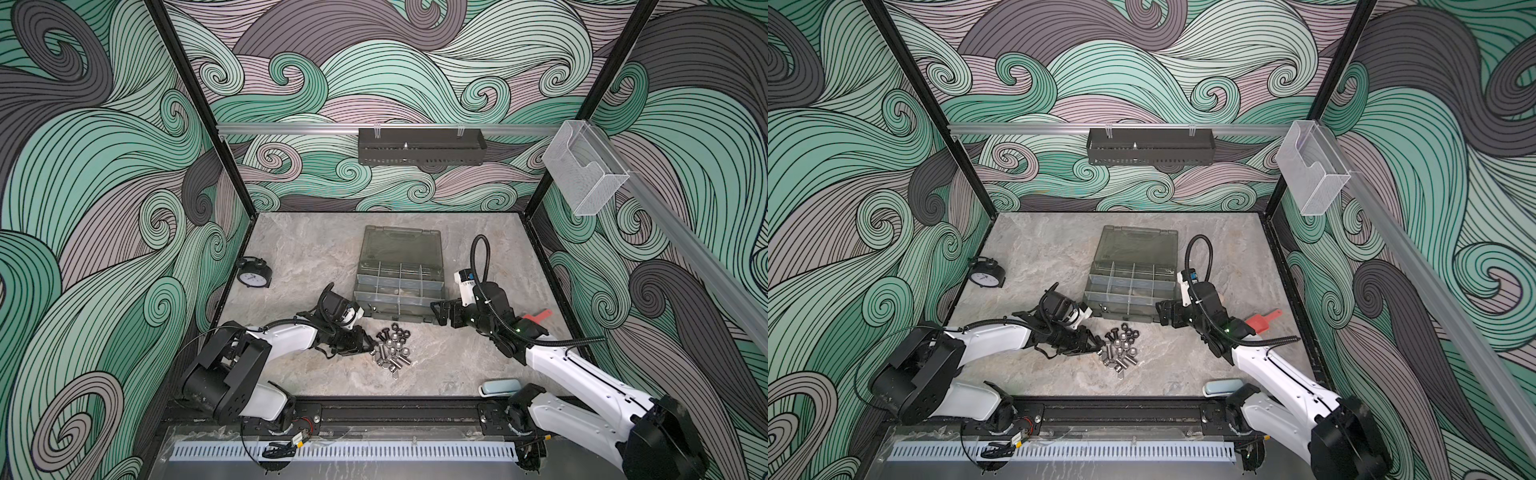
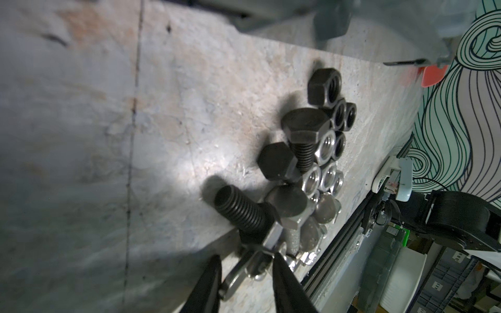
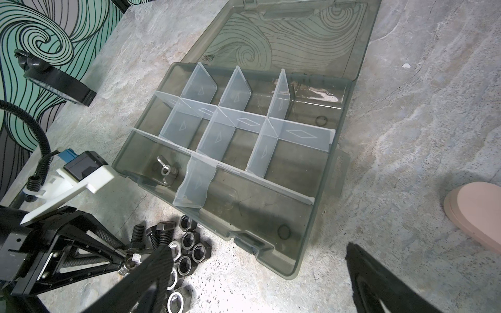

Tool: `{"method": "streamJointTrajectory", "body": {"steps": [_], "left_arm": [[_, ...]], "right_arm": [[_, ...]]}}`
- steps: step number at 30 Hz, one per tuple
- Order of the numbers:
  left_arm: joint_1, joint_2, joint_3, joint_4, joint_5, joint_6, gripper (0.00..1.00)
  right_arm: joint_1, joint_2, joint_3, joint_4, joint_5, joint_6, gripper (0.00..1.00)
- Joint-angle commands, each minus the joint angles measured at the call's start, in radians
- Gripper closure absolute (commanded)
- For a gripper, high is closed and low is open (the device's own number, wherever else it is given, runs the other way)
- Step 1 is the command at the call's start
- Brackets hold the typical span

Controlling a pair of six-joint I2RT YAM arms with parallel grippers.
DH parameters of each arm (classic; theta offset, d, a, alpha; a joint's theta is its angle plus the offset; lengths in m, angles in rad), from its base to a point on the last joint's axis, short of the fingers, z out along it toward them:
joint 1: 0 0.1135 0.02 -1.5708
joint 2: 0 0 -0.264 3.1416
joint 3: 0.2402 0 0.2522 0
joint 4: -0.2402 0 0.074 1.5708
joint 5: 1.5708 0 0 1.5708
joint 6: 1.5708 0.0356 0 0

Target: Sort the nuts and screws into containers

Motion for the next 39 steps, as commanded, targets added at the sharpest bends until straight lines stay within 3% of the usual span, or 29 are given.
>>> {"method": "streamJointTrajectory", "body": {"steps": [1, 15, 23, 27, 31, 39], "left_arm": [[-0.003, 0.02, -0.01, -0.003, -0.027, -0.011, 0.68], [-0.003, -0.076, -0.031, -0.025, -0.055, -0.021, 0.92], [-0.003, -0.134, -0.017, -0.078, -0.061, -0.019, 1.0], [-0.003, -0.204, 0.053, -0.167, -0.085, -0.013, 1.0], [-0.002, -0.237, 0.15, -0.208, -0.18, -0.023, 1.0], [0.05, -0.087, 0.351, -0.235, -0.286, 0.067, 1.0]], "right_arm": [[0.005, -0.01, -0.014, 0.016, 0.014, 0.01, 0.01], [0.006, -0.009, -0.022, 0.017, 0.014, 0.012, 0.01], [0.005, -0.011, -0.024, 0.015, 0.011, 0.014, 0.01], [0.006, -0.018, -0.025, 0.011, 0.014, 0.015, 0.01], [0.005, -0.02, -0.025, 0.011, 0.014, 0.015, 0.01], [0.006, -0.029, -0.025, 0.002, 0.011, 0.013, 0.01]]}}
